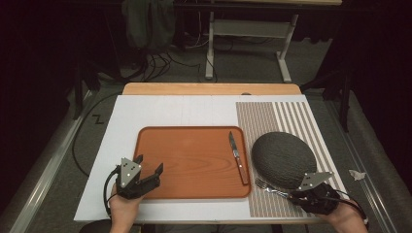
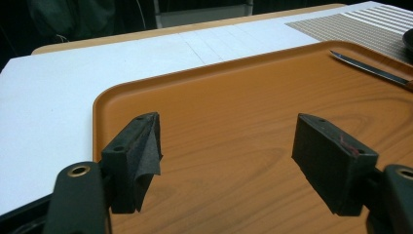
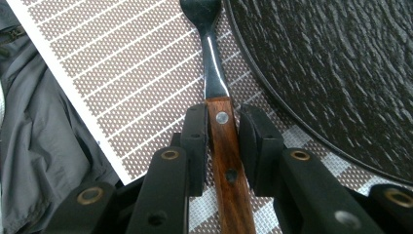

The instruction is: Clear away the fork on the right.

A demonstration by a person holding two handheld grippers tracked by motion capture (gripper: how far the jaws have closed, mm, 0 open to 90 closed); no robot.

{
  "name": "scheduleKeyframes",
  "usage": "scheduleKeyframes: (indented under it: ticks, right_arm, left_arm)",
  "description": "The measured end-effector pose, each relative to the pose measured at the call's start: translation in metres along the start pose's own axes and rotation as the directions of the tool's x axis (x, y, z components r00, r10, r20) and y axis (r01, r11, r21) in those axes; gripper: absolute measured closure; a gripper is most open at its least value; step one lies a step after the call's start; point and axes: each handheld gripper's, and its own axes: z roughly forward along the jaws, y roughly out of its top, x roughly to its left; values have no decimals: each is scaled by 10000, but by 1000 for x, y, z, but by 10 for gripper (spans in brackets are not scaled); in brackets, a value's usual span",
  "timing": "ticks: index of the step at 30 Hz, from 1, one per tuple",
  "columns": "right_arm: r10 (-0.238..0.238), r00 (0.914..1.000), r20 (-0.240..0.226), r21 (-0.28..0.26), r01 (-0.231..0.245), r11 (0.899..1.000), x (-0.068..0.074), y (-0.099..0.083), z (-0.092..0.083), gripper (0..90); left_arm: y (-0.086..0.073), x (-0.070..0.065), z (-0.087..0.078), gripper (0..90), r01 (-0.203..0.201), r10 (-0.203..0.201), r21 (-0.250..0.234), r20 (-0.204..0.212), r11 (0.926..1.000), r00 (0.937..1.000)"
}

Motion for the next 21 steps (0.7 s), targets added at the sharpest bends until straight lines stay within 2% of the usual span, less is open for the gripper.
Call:
scheduleKeyframes:
  ticks: [5,12,16,20,21]
  right_arm:
    - [-315,9995,11,-86,315,9995,2,0,0,784]
    - [-517,9986,61,-166,518,9985,2,-1,0,786]
    - [-459,9989,-69,-371,456,9983,3,-1,0,787]
    - [-432,9991,-8,-530,431,9977,4,2,-2,787]
    - [-416,9991,-37,-704,412,9967,4,4,-5,787]
  left_arm:
    - [0,0,0,265,9,-9,3,4,10000,10000]
    - [0,0,0,265,4,-4,10,-3,10000,10000]
    - [0,0,0,265,-2,2,14,-7,10000,10000]
    - [0,0,0,265,-1,1,4,-1,10000,10000]
    - [0,0,0,265,5,-5,4,-6,10000,10000]
